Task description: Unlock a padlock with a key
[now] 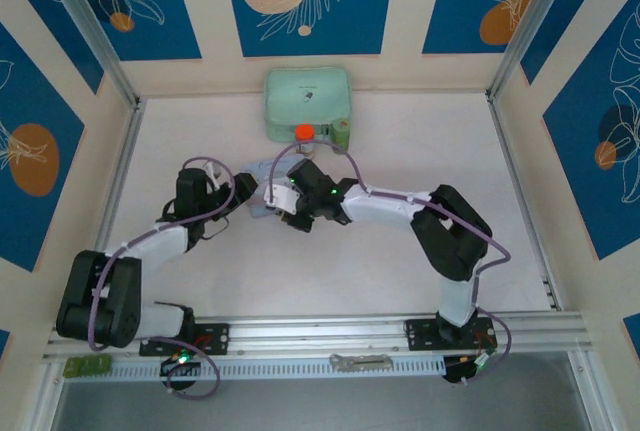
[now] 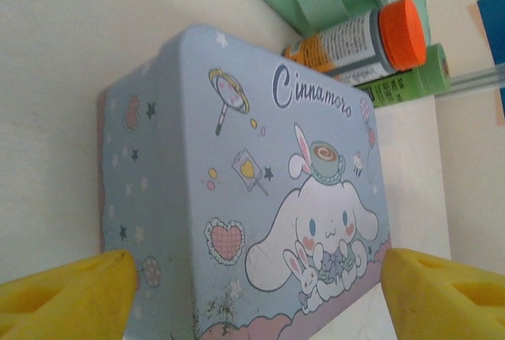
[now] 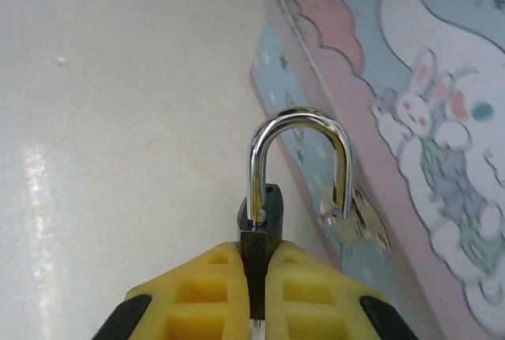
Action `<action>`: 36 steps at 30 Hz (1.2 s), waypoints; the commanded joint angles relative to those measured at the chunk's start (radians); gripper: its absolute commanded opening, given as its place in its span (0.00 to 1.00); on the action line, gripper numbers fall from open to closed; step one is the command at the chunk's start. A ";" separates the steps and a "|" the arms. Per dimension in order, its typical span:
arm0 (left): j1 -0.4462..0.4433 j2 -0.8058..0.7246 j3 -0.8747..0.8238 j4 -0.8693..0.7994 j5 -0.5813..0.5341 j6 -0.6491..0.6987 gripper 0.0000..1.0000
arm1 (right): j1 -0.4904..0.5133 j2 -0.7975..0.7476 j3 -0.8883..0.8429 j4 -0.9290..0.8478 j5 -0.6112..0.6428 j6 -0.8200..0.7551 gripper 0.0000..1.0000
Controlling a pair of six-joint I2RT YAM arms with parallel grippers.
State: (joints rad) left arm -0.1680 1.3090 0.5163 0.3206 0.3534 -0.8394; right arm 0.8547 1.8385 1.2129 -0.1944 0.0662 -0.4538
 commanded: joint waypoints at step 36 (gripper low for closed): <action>0.018 -0.352 -0.095 -0.174 -0.233 -0.026 1.00 | -0.270 -0.086 -0.125 -0.364 0.377 0.812 0.05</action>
State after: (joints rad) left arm -0.1574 0.9806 0.4355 0.2008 0.1543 -0.8940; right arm 0.5804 1.7252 1.0668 -0.5392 0.4492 0.3164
